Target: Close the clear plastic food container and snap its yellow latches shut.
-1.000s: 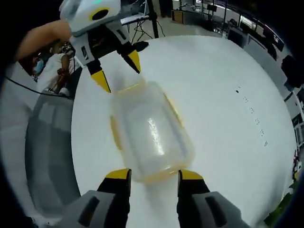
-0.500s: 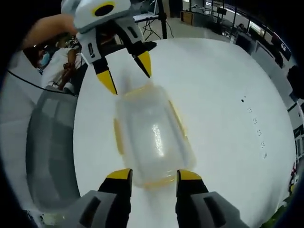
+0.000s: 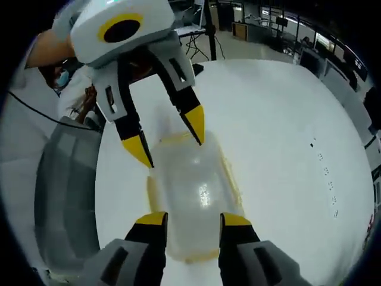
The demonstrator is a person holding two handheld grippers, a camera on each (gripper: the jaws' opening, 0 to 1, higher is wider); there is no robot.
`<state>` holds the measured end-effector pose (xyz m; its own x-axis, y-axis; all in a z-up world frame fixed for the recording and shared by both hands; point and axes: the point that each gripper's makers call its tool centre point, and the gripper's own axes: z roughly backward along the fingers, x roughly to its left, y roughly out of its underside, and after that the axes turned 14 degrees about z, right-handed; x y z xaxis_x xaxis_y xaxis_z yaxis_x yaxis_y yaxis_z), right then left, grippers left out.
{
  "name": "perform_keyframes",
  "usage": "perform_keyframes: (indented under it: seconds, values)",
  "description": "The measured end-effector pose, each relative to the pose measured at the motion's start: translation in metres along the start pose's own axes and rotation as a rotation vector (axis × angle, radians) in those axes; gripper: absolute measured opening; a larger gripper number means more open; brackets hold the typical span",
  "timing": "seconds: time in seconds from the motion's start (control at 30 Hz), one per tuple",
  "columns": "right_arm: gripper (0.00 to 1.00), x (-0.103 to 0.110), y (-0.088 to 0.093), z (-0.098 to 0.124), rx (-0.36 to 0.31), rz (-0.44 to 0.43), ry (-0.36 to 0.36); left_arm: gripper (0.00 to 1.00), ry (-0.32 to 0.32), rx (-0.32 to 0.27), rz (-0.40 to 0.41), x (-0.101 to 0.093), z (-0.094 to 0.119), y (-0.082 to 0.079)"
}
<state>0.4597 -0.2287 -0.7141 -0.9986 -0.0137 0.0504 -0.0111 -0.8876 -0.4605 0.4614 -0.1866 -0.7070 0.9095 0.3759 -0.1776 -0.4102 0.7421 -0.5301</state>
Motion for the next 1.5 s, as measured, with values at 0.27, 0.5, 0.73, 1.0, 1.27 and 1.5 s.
perform_keyframes:
  seconds: [0.27, 0.5, 0.73, 1.0, 1.27, 1.5]
  values:
    - [0.3, -0.001, -0.007, -0.007, -0.006, 0.025, -0.003, 0.36, 0.008, -0.016, 0.001, -0.002, -0.009, -0.011]
    - [0.3, -0.004, -0.009, -0.007, -0.016, 0.029, 0.002, 0.36, 0.012, -0.022, 0.004, -0.004, -0.013, -0.015]
    - [0.3, -0.01, -0.01, -0.009, -0.016, 0.051, 0.015, 0.36, 0.004, -0.039, 0.002, -0.01, -0.02, -0.019]
    - [0.29, -0.018, -0.013, -0.01, -0.029, 0.044, 0.017, 0.36, -0.01, -0.046, 0.001, -0.019, -0.023, -0.015]
    - [0.3, -0.026, -0.017, -0.012, -0.039, 0.049, 0.019, 0.37, -0.015, -0.059, 0.011, -0.028, -0.023, -0.009]
    - [0.33, -0.031, -0.02, -0.015, -0.053, 0.055, 0.003, 0.46, -0.035, -0.056, -0.026, -0.036, -0.029, -0.004]
